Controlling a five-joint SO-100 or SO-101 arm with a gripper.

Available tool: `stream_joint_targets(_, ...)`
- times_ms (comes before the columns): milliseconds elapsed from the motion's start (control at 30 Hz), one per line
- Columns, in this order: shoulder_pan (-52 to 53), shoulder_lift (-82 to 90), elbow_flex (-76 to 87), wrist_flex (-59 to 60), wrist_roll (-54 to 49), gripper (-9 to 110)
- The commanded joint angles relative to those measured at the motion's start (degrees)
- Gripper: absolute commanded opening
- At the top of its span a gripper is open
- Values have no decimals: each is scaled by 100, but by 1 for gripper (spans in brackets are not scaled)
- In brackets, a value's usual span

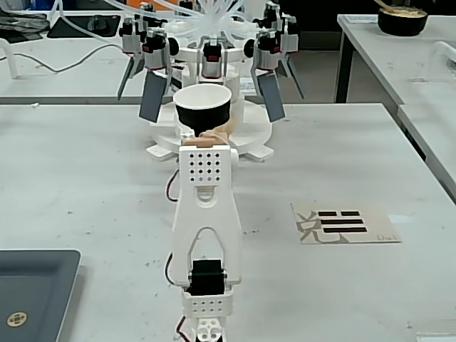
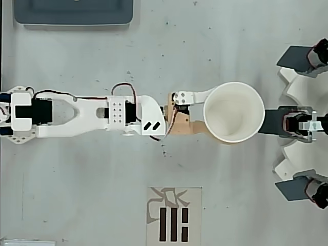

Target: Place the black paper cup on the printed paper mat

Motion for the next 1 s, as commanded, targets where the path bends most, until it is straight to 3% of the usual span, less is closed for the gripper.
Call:
stream_joint_targets(0, -70, 352, 413, -589, -448, 9)
stream_joint_targets(500, -70, 360, 439, -589, -413, 9)
stream_joint_targets(967, -70, 1415, 1529, -615, -9, 10)
